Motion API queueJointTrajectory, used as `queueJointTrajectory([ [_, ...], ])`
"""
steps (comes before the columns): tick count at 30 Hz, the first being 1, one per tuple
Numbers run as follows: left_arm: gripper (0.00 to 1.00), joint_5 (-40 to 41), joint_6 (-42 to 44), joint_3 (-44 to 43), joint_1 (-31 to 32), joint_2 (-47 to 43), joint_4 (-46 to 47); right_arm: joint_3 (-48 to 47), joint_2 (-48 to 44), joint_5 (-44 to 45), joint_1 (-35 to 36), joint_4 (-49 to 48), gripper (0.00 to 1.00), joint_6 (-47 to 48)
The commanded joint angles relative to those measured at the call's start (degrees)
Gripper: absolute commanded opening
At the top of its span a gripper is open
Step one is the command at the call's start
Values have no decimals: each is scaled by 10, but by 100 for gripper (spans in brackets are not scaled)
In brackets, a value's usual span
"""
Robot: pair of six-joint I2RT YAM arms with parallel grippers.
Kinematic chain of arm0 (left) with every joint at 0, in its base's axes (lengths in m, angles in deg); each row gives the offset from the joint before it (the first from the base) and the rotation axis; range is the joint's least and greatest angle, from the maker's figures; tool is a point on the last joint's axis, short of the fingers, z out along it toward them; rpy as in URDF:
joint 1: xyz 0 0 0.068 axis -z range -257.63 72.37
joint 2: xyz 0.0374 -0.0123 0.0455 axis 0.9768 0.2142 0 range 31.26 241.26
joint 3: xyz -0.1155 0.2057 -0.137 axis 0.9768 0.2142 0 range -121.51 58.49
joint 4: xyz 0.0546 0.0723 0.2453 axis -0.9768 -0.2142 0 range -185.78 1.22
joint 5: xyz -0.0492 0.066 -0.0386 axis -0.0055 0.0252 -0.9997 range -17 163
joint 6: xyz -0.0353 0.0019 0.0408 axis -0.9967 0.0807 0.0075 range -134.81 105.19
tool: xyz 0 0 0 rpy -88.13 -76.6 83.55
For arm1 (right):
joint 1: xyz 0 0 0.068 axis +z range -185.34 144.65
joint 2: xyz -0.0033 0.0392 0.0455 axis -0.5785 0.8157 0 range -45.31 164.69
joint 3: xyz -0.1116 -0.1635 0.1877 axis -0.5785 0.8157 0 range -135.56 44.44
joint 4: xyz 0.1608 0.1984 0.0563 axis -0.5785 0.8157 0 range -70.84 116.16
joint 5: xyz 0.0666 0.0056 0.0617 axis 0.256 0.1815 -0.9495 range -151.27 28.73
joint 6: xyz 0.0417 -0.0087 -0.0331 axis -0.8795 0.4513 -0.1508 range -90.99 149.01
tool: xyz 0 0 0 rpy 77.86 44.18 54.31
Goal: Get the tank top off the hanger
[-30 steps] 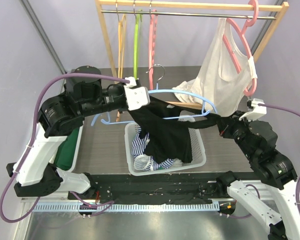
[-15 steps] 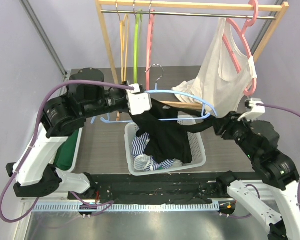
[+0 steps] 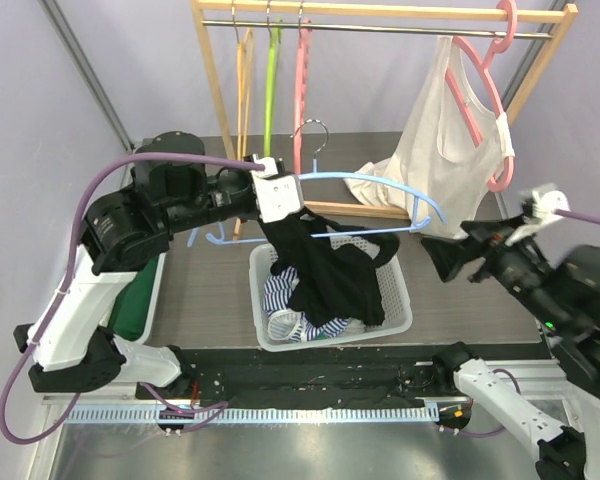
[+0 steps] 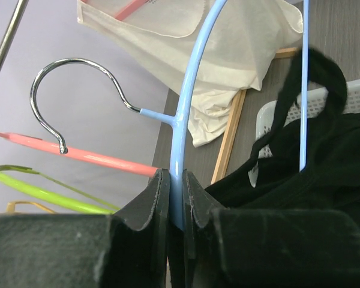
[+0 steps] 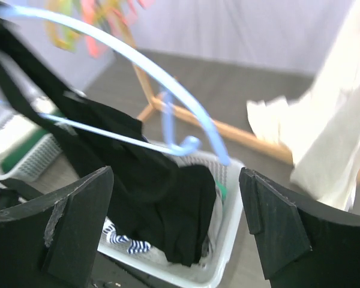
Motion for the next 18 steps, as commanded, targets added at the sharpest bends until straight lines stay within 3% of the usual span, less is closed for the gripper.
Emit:
queueJointTrajectory([
  [1, 0, 21, -7, 29, 1, -7, 85, -66, -2, -109, -1, 46, 98, 78],
  [6, 0, 6, -14, 26, 7, 0, 80, -27, -8, -129, -1, 23, 100, 72],
  [10, 0, -63, 6, 16, 8, 0, 38, -28, -12, -138, -1, -32, 100, 102],
  [12, 0, -107, 19, 29, 7, -4, 25, -57, 12, -129, -1, -36, 100, 123],
  [18, 0, -139, 66, 69, 7, -17, 10, -140, 63, -170, -1, -7, 100, 160],
])
